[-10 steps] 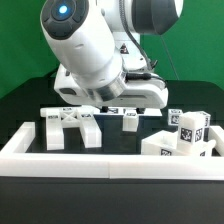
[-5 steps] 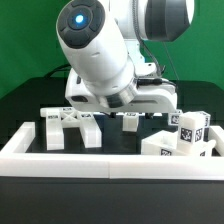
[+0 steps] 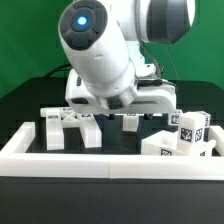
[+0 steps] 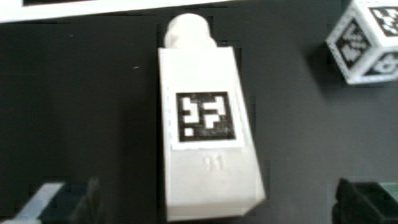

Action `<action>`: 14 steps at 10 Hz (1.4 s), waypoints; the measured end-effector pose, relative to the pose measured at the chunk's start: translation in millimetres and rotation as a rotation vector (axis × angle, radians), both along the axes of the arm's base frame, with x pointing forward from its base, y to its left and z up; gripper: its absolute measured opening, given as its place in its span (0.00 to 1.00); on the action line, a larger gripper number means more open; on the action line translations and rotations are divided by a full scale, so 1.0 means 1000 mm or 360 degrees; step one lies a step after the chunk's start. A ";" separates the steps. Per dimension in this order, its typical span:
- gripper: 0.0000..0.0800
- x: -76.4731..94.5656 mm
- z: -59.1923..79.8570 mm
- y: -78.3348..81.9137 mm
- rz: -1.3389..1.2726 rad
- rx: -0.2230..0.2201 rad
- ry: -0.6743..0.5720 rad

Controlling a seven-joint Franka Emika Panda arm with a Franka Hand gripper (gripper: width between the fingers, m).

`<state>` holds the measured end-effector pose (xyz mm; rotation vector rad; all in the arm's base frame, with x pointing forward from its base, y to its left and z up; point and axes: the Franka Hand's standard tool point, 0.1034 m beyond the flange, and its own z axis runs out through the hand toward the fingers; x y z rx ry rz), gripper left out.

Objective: Assemble chair

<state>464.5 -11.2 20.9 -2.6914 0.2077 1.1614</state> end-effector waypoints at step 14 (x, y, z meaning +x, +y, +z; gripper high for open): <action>0.36 -0.002 -0.017 -0.005 -0.0111 -0.0192 -0.0065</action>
Offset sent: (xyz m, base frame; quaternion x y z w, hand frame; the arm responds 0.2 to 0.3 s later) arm -0.0062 -0.0049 -0.0047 -0.0109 0.0104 0.0122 0.9998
